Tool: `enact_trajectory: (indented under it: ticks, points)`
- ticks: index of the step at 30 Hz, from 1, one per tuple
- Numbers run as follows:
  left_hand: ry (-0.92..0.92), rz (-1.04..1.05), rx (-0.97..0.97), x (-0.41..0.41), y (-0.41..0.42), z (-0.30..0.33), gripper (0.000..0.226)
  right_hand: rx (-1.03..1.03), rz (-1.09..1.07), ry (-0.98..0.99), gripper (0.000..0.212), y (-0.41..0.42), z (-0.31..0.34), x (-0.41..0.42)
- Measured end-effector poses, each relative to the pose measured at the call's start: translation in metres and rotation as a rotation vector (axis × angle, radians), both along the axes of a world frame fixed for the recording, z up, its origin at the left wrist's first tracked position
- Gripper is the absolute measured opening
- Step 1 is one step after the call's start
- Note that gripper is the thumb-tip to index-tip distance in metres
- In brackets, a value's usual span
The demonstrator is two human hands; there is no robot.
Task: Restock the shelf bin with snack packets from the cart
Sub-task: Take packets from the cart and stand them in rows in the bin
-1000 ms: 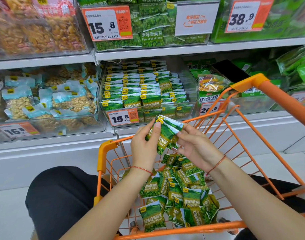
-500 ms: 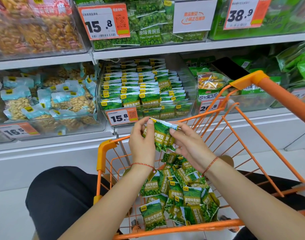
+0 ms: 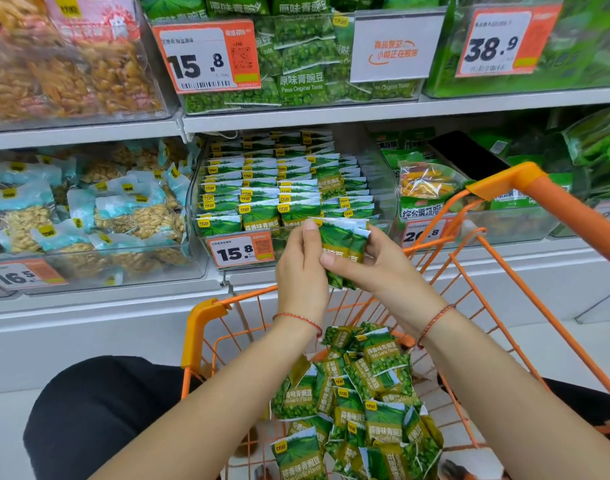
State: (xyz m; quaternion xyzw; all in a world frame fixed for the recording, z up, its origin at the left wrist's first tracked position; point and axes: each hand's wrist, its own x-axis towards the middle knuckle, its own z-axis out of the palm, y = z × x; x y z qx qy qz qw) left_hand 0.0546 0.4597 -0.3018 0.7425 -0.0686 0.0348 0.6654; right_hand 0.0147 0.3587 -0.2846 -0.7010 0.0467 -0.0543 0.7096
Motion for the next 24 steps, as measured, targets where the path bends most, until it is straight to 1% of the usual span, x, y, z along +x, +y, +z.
enact_trajectory:
  ticks: [2,4,6,7,9,10,12,14,15,16,18,20,22,24]
  points:
    - [0.003,-0.020,-0.020,0.014,-0.006,0.007,0.035,-0.083,-0.002,0.041,0.042,-0.009,0.005,0.013]
    - [0.069,-0.071,-0.024,0.026,-0.012,0.014,0.032,-0.167,-0.008,0.091,0.040,-0.020,0.007,0.026]
    - [0.176,-0.159,-0.060,0.035,-0.017,0.020,0.024,-0.250,-0.024,0.129,0.051,-0.031,0.006,0.037]
    - [0.217,-0.197,-0.081,0.040,-0.018,0.023,0.029,-0.286,-0.044,0.149,0.055,-0.036,0.007,0.042]
    - [0.234,-0.261,-0.092,0.051,-0.013,0.026,0.045,-0.278,-0.092,0.159,0.045,-0.044,0.009,0.054]
    - [0.221,-0.274,-0.064,0.057,-0.011,0.028,0.047,-0.258,-0.124,0.153,0.044,-0.048,0.008,0.061]
    - [0.082,-0.256,-0.023,0.069,0.001,0.029,0.037,-0.241,-0.197,0.142,0.054,-0.055,0.009,0.077]
    - [-0.100,-0.155,-0.059,0.084,0.021,0.026,0.020,-0.263,-0.270,0.109,0.050,-0.065,0.008,0.097]
    - [-0.166,-0.104,-0.089,0.092,0.034,0.022,0.016,-0.288,-0.285,0.115,0.051,-0.067,0.008,0.107]
    - [-0.206,-0.066,-0.111,0.100,0.046,0.017,0.015,-0.309,-0.288,0.139,0.057,-0.070,0.005,0.118]
    - [-0.240,-0.022,-0.124,0.114,0.070,0.004,0.019,-0.421,-0.288,0.184,0.068,-0.073,-0.001,0.139]
    - [-0.269,0.008,-0.090,0.123,0.089,-0.010,0.021,-0.497,-0.272,0.239,0.071,-0.071,-0.007,0.157]
    - [-0.273,0.028,-0.064,0.128,0.103,-0.025,0.021,-0.537,-0.242,0.287,0.066,-0.070,-0.012,0.170]
    - [-0.267,0.041,-0.037,0.132,0.109,-0.035,0.023,-0.573,-0.192,0.306,0.053,-0.070,-0.017,0.181]
